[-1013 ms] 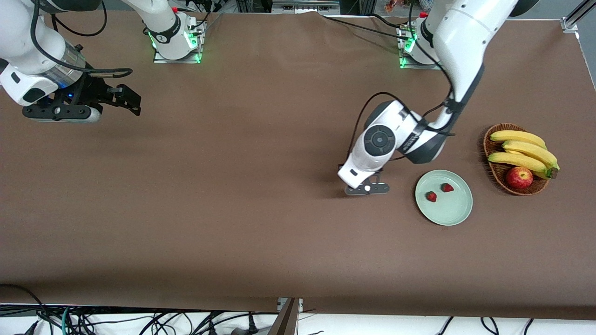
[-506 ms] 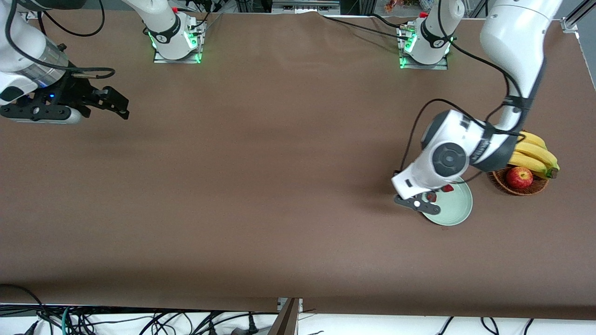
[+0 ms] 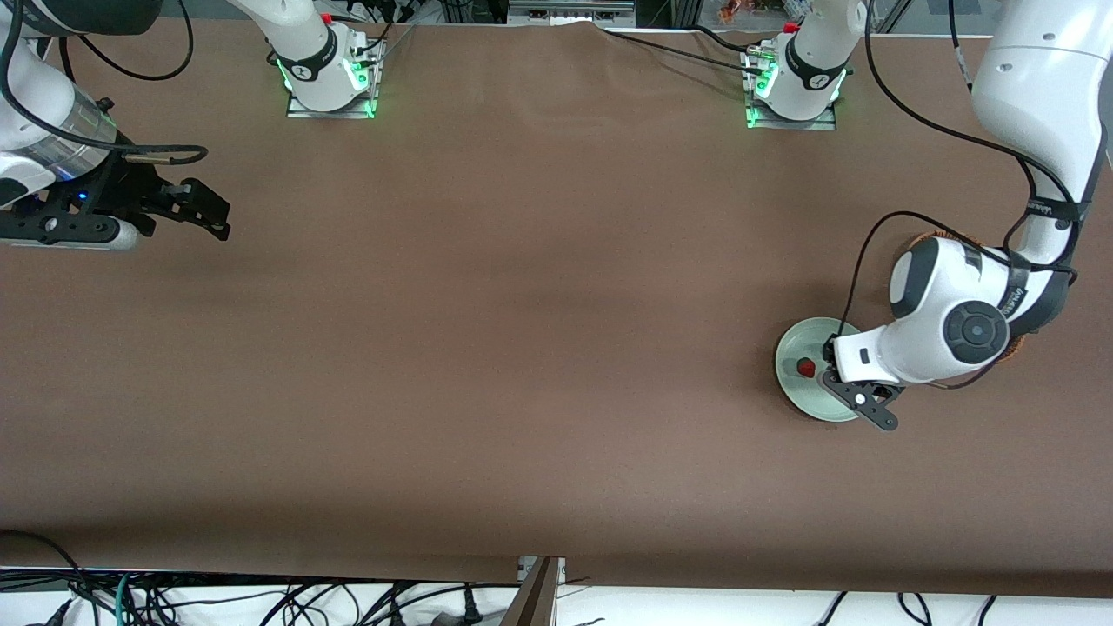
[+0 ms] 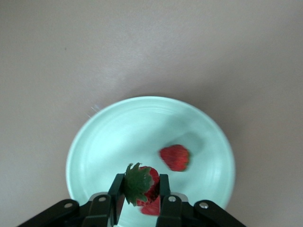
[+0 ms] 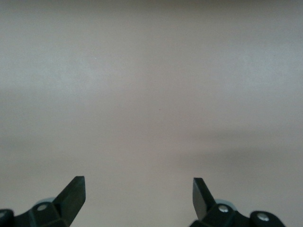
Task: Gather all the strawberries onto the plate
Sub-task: 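Lower the strawberry onto the plate and open the left gripper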
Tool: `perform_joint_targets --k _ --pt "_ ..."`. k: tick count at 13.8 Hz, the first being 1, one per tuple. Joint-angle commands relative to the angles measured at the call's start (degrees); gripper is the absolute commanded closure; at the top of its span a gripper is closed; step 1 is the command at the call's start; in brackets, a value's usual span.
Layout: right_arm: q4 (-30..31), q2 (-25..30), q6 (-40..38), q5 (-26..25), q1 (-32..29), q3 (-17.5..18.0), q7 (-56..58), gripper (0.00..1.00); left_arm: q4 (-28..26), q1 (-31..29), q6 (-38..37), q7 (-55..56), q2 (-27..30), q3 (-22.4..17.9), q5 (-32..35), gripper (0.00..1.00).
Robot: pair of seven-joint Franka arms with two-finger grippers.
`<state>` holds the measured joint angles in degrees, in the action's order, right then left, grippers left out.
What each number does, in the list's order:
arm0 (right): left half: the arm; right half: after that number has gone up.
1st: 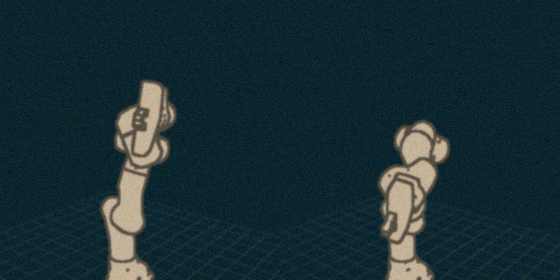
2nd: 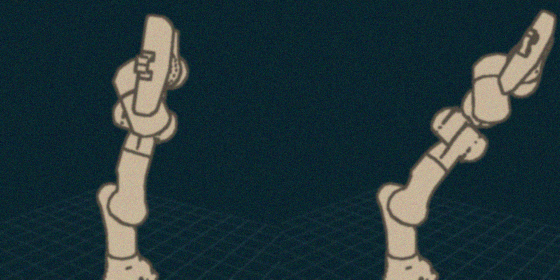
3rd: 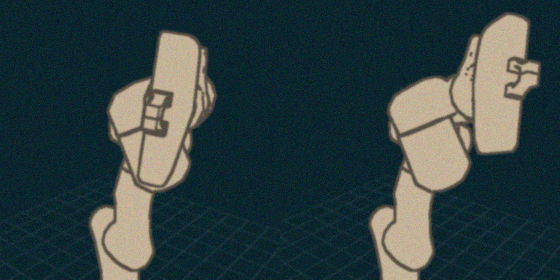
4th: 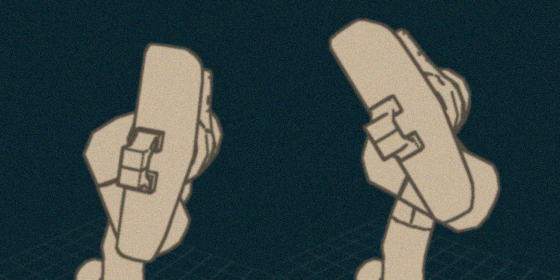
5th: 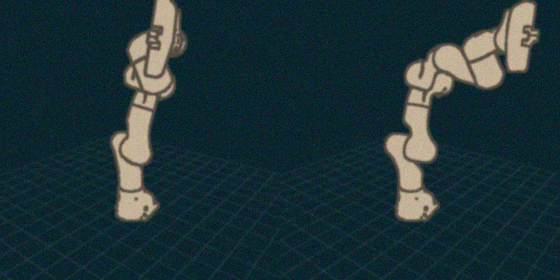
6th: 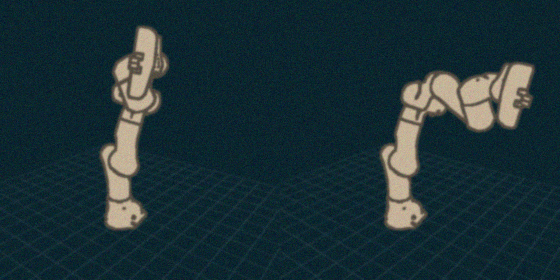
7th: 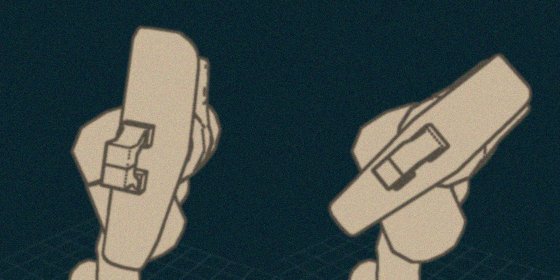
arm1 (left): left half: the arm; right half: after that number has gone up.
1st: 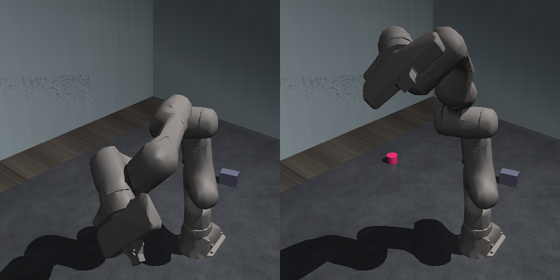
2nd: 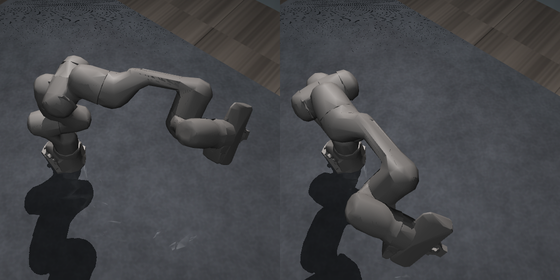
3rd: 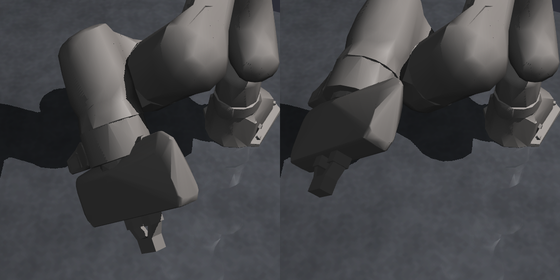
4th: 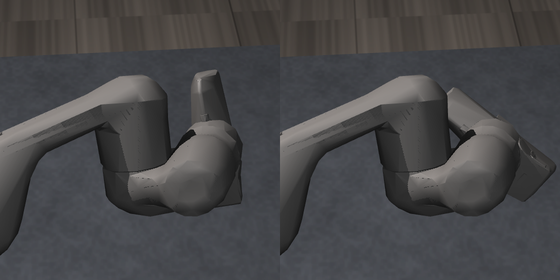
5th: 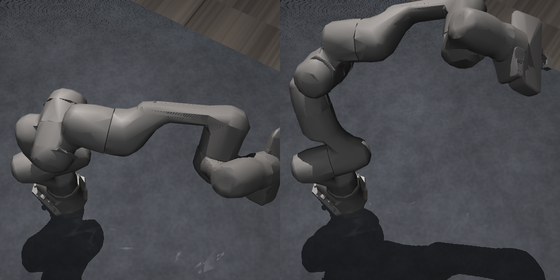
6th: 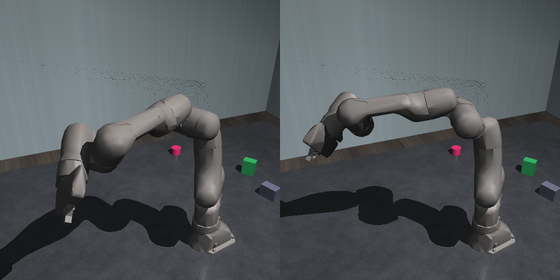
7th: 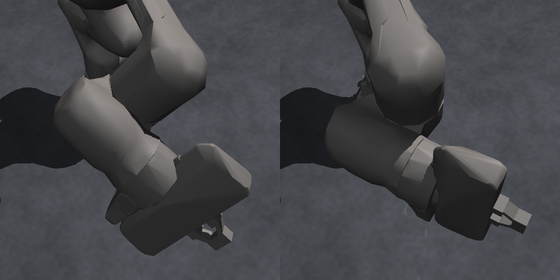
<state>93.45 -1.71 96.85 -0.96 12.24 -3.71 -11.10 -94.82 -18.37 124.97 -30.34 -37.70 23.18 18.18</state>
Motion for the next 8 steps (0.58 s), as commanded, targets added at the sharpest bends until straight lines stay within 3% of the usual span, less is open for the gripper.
perform_joint_targets --k 1,4,6,7,8 --pt "-1.8 -0.6 -0.7 -0.3 -0.2 0.4 -0.3 0.0 0.1 -1.8 3.6 -6.7 -2.8 0.8 1.3 0.91" --pt "-1.8 -0.6 -1.0 -0.1 0.0 0.4 -0.3 0.0 0.0 -2.4 5.2 -8.3 -5.2 0.8 1.3 0.79" --pt "-1.9 -0.9 -0.8 -0.2 -0.4 0.4 -0.2 0.0 -0.1 -2.4 5.2 -8.5 -5.0 0.8 1.3 0.07" --pt "-1.9 -0.9 -0.8 -0.2 -0.6 0.4 -0.1 0.0 0.0 -2.6 5.0 -8.6 -4.8 0.8 1.3 0.0" --pt "-1.9 -1.0 -0.8 -0.2 -0.6 0.3 -0.1 0.0 0.1 -3.0 4.8 -8.6 -4.6 0.8 1.3 0.0"
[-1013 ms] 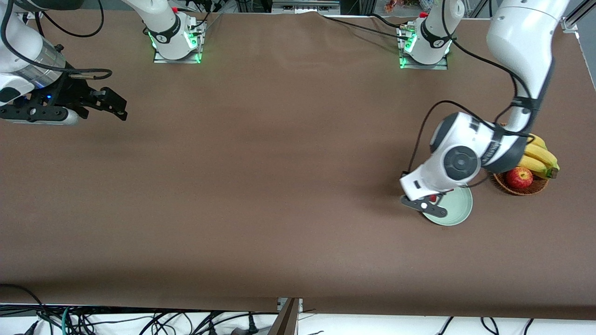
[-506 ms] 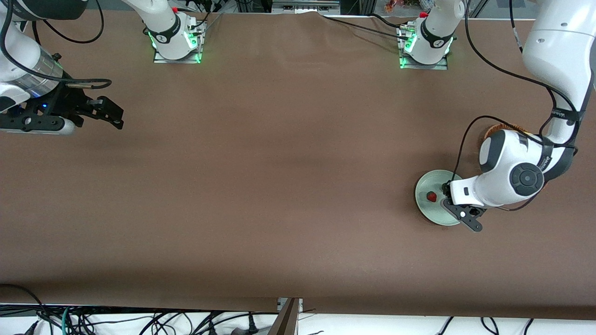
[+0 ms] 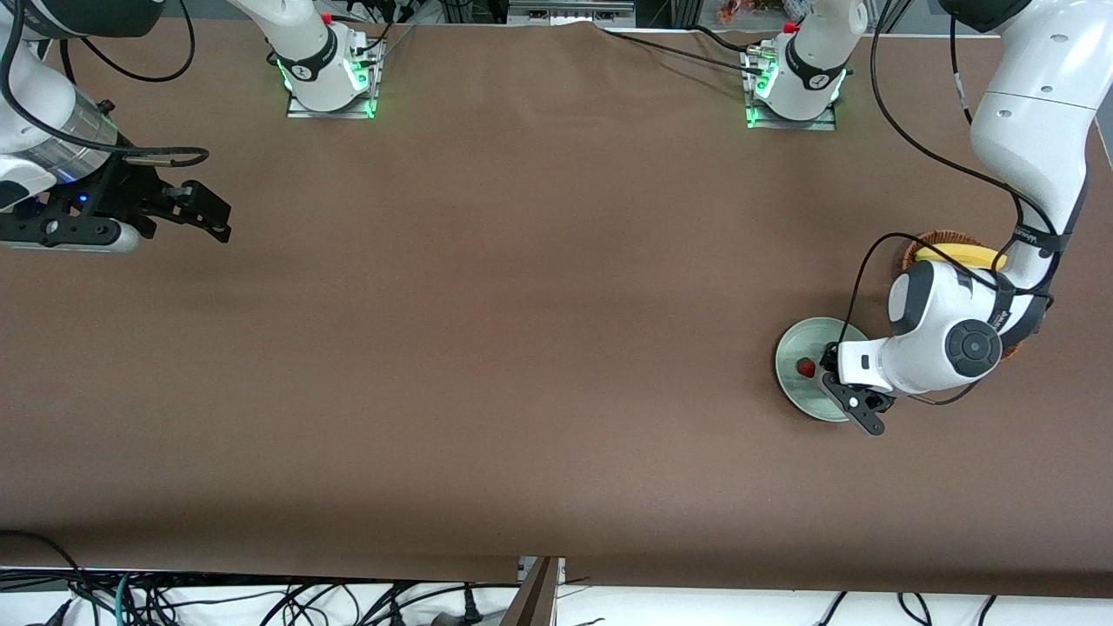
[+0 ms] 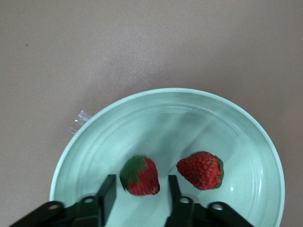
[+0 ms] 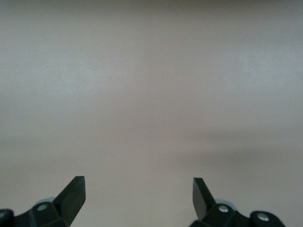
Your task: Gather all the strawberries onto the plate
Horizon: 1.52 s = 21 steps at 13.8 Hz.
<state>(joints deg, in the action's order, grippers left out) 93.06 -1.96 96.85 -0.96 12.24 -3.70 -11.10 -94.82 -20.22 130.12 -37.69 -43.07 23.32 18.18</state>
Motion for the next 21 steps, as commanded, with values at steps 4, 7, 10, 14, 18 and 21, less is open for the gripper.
perform_joint_targets --k 4,7,10,14,18,21 --pt "-2.1 -0.8 -0.6 -0.1 -0.1 0.4 -0.3 0.0 2.8 -1.3 -7.4 -0.1 4.5 1.4 0.3 0.0" --pt "-2.2 -1.0 -0.7 0.0 -0.1 0.4 -0.3 0.0 7.9 -0.3 -18.6 4.4 7.4 2.8 -2.6 0.0" --pt "-2.2 -1.1 -0.7 -0.1 -0.1 0.4 -0.2 0.0 11.3 -0.3 -29.1 11.0 12.4 6.4 -2.7 0.0" --pt "-2.3 -1.1 -0.7 0.0 0.0 0.4 -0.2 0.0 14.0 0.3 -36.8 25.9 20.7 8.3 -2.9 0.0" --pt "-2.2 -1.1 -0.7 0.0 0.0 0.4 -0.2 0.0 21.2 3.1 -42.2 33.3 23.8 6.9 -4.7 0.0" --pt "-2.2 -1.1 -0.7 0.0 0.0 0.4 -0.2 0.0 14.9 14.4 -42.1 37.5 32.6 -11.2 -15.8 0.0"
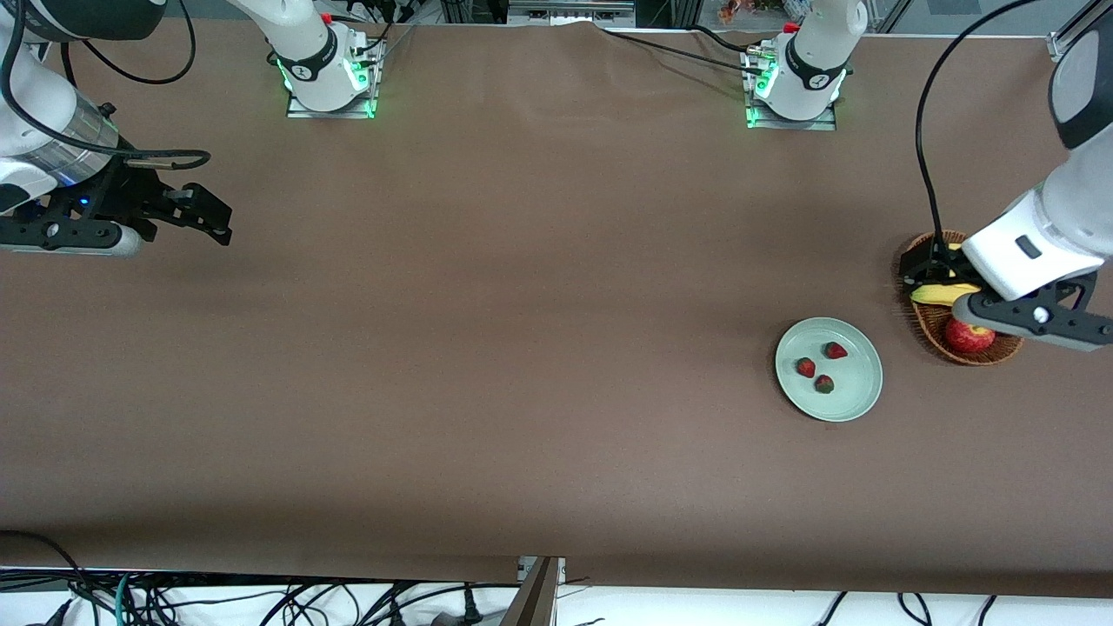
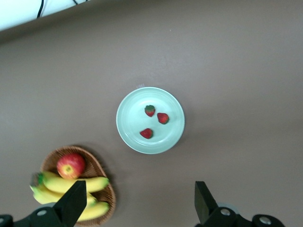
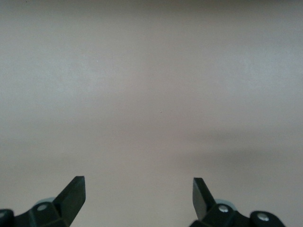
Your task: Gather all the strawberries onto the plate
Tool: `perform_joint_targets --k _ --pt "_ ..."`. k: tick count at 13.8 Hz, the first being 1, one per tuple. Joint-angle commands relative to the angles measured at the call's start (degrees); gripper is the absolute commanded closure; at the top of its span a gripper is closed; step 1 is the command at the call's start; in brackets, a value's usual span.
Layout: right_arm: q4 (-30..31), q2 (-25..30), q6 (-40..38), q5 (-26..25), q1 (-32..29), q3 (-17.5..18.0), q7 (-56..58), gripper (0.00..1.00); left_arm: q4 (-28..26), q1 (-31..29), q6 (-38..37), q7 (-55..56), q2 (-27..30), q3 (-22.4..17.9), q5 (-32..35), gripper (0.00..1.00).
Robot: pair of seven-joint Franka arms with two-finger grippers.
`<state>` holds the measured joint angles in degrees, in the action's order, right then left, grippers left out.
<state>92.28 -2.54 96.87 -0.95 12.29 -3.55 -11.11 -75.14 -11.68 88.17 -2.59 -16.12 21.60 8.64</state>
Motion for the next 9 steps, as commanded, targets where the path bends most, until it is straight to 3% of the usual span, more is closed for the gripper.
perform_joint_targets --k 1,4,9 --pt "-1.4 -0.5 -0.7 0.0 -0.1 0.2 -0.2 0.0 -9.2 9.1 0.2 4.3 8.6 -13.7 -8.4 0.0" --pt "-1.4 -0.5 -0.7 0.0 -0.1 0.2 -0.2 0.0 -21.7 12.2 7.1 5.6 17.1 -18.6 -8.6 0.0" --pt "-1.4 -0.5 -0.7 0.0 -0.1 0.2 -0.2 0.0 -22.0 13.9 7.5 5.5 17.0 -20.2 -8.5 0.0"
